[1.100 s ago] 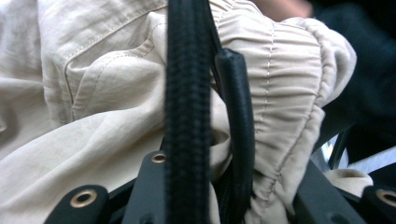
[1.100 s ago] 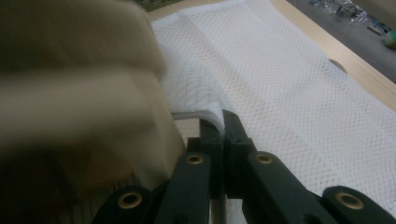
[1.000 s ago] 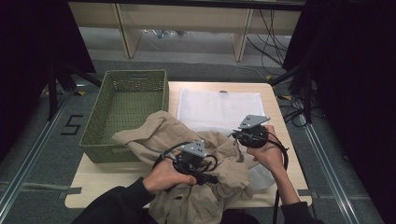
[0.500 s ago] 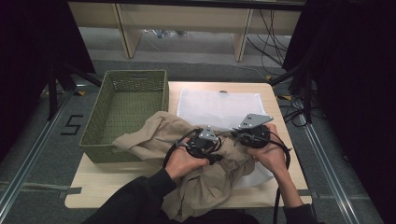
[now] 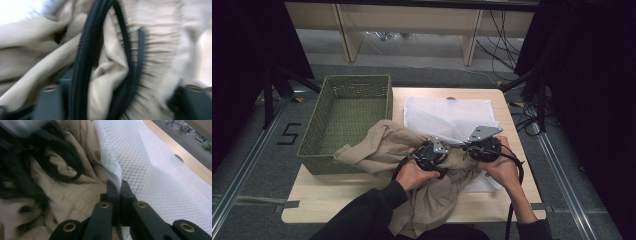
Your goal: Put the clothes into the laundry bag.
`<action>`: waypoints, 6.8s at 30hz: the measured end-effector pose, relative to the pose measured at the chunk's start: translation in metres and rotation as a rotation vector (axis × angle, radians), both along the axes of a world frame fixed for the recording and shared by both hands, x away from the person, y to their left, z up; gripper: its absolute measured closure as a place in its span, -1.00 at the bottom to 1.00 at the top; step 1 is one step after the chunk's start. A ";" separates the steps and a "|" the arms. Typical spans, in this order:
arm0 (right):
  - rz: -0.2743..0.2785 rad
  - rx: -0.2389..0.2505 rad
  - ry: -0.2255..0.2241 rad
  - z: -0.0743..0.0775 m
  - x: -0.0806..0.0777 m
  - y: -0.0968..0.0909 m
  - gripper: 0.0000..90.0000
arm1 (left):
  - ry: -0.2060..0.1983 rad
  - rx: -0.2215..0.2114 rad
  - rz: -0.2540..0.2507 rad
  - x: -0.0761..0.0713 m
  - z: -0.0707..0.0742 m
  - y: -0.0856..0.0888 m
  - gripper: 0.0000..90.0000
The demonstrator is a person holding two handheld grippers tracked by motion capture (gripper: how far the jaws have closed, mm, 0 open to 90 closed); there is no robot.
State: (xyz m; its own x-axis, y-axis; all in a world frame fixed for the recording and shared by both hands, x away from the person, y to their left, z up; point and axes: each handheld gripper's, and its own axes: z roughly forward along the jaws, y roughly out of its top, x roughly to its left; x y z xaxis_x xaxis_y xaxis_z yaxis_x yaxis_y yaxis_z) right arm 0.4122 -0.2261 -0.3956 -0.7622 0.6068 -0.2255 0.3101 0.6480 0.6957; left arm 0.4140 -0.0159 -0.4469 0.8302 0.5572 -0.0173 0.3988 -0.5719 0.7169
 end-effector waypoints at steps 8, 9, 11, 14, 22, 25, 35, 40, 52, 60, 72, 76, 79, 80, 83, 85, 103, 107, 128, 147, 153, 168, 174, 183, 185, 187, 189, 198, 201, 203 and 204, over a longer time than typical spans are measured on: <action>0.013 0.006 -0.001 0.000 -0.001 0.001 1.00 | -0.150 0.016 0.064 -0.012 0.078 0.080 -0.53; 0.011 0.005 0.005 0.000 -0.001 0.002 1.00 | -0.165 0.051 0.098 -0.010 0.083 0.092 -0.53; 0.011 0.004 0.005 0.000 -0.001 0.003 1.00 | -0.195 0.090 0.175 -0.003 0.086 0.114 -0.51; 0.020 -0.003 0.000 0.000 -0.001 0.004 1.00 | -0.192 0.166 0.260 0.010 0.079 0.143 -0.50; 0.018 0.000 0.007 -0.002 0.000 0.004 1.00 | -0.037 0.012 0.218 0.034 0.057 0.175 0.50; 0.028 -0.002 0.005 -0.002 0.001 0.003 1.00 | -0.020 -0.046 0.166 0.026 0.059 0.168 0.93; 0.011 0.005 0.004 0.000 0.000 0.004 1.00 | -0.046 -0.199 -0.173 -0.044 0.068 0.067 0.95; 0.024 0.000 0.002 0.001 -0.001 0.004 1.00 | 0.040 -0.085 -0.252 -0.051 0.017 0.006 0.83; -0.001 -0.001 0.004 -0.003 -0.003 0.002 1.00 | 0.078 -0.157 -0.216 -0.066 0.069 0.021 -0.28; 0.027 -0.016 0.005 -0.001 -0.003 0.005 1.00 | -0.053 -0.002 -0.017 -0.027 0.089 0.067 -0.42; 0.016 -0.004 -0.011 0.001 -0.002 0.009 1.00 | 0.107 -0.009 -0.165 -0.002 0.006 0.030 0.42; 0.044 0.009 -0.024 0.007 -0.006 0.017 1.00 | 0.065 -0.031 -0.172 -0.011 0.009 0.006 0.72; 0.067 0.010 -0.037 0.012 -0.012 0.022 1.00 | 0.027 -0.065 -0.123 -0.004 0.015 -0.002 0.85; 0.078 0.012 -0.048 0.015 -0.013 0.023 1.00 | 0.008 -0.065 -0.094 -0.001 0.018 -0.003 0.87; 0.075 0.013 -0.042 0.021 -0.020 0.024 1.00 | -0.049 -0.035 -0.034 0.014 0.024 -0.002 0.88; 0.084 0.007 -0.055 0.023 -0.019 0.023 1.00 | -0.030 -0.051 0.014 0.026 0.017 -0.001 0.82; 0.071 -0.004 -0.015 0.013 -0.018 0.022 1.00 | 0.137 0.013 -0.039 0.023 -0.019 0.026 -0.16; 0.076 -0.005 -0.013 0.011 -0.018 0.026 1.00 | 0.075 -0.009 -0.073 0.015 -0.016 0.011 0.72; 0.092 0.007 -0.033 0.016 -0.021 0.021 1.00 | 0.060 -0.103 0.162 0.025 0.010 0.031 -0.14; 0.095 -0.011 0.000 0.012 -0.024 0.027 1.00 | 0.026 0.070 -0.091 -0.016 -0.022 0.009 0.70; 0.102 -0.005 -0.036 0.023 -0.029 0.023 1.00 | -0.052 -0.058 0.024 -0.006 0.012 0.007 0.83; 0.090 0.000 0.006 0.010 -0.026 0.015 1.00 | 0.026 -0.136 0.069 0.007 -0.011 -0.009 0.49; 0.072 0.010 0.001 0.012 -0.026 0.010 1.00 | 0.003 -0.112 0.049 -0.009 0.009 0.014 -0.31; 0.062 0.016 0.003 0.013 -0.027 0.011 1.00 | 0.067 -0.014 -0.016 -0.020 -0.013 0.039 -0.64; 0.063 0.018 0.000 0.013 -0.027 0.013 1.00 | 0.050 0.072 -0.093 -0.021 -0.022 0.030 -0.49; 0.072 0.013 -0.003 0.014 -0.028 0.016 1.00 | -0.008 0.078 -0.081 -0.025 -0.029 0.014 0.12; 0.084 0.023 -0.003 0.015 -0.029 0.018 1.00 | -0.024 0.078 -0.083 -0.025 -0.026 0.008 0.66; 0.102 0.036 -0.045 0.032 -0.040 0.015 1.00 | -0.053 -0.097 0.001 -0.018 0.008 -0.030 0.87; 0.102 0.038 -0.034 0.030 -0.043 0.011 1.00 | -0.033 -0.074 0.015 -0.006 -0.013 -0.037 0.81; 0.095 0.040 -0.021 0.025 -0.043 0.010 1.00 | 0.018 -0.122 -0.004 0.000 -0.024 -0.034 0.70; 0.097 0.033 -0.020 0.023 -0.042 0.009 1.00 | 0.032 -0.136 -0.002 0.000 -0.025 -0.031 0.66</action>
